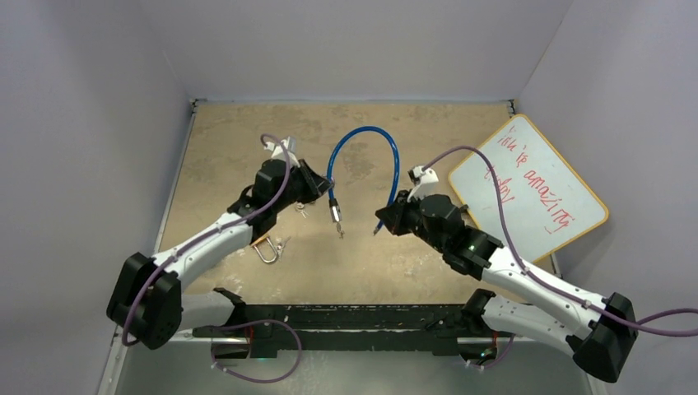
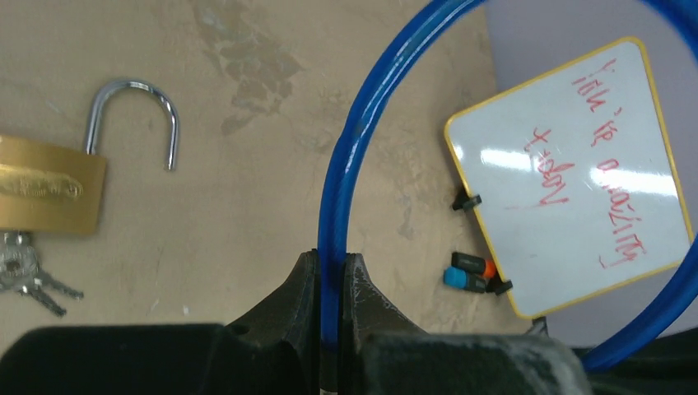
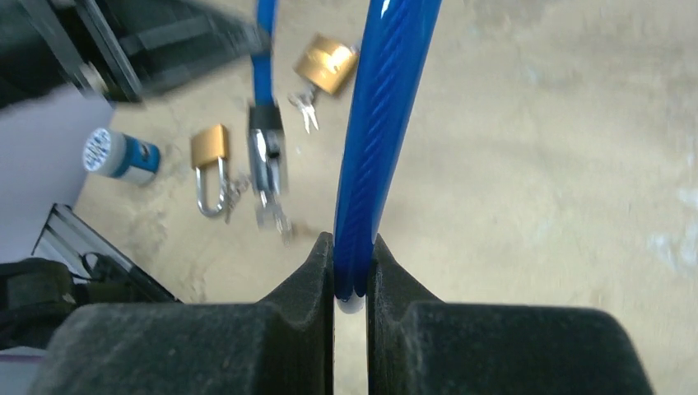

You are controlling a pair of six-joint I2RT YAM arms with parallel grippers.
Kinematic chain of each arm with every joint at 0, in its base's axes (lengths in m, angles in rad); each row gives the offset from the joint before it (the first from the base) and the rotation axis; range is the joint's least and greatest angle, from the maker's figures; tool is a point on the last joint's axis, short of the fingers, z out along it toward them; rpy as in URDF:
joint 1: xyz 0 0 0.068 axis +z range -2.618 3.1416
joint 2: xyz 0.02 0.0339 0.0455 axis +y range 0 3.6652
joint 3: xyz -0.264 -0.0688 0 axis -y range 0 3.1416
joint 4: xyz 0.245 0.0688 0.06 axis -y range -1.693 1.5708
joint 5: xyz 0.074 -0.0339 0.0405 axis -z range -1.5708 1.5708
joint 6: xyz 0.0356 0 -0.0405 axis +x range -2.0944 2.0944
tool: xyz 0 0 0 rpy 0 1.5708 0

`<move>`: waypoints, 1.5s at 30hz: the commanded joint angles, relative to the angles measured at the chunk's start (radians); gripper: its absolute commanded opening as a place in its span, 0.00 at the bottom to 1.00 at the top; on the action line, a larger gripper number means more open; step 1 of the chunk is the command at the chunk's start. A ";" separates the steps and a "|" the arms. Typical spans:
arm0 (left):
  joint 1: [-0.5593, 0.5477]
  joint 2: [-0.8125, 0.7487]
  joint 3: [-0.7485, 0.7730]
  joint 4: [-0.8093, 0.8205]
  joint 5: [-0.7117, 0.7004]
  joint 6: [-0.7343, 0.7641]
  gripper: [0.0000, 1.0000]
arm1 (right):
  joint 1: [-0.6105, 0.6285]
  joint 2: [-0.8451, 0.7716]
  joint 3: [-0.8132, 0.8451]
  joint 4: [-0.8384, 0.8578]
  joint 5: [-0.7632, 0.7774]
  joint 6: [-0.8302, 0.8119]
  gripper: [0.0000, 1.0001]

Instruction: Unlock with the key

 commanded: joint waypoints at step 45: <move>0.015 0.617 0.729 -0.300 -0.110 0.346 0.58 | -0.088 0.147 0.138 -0.631 0.505 0.359 0.67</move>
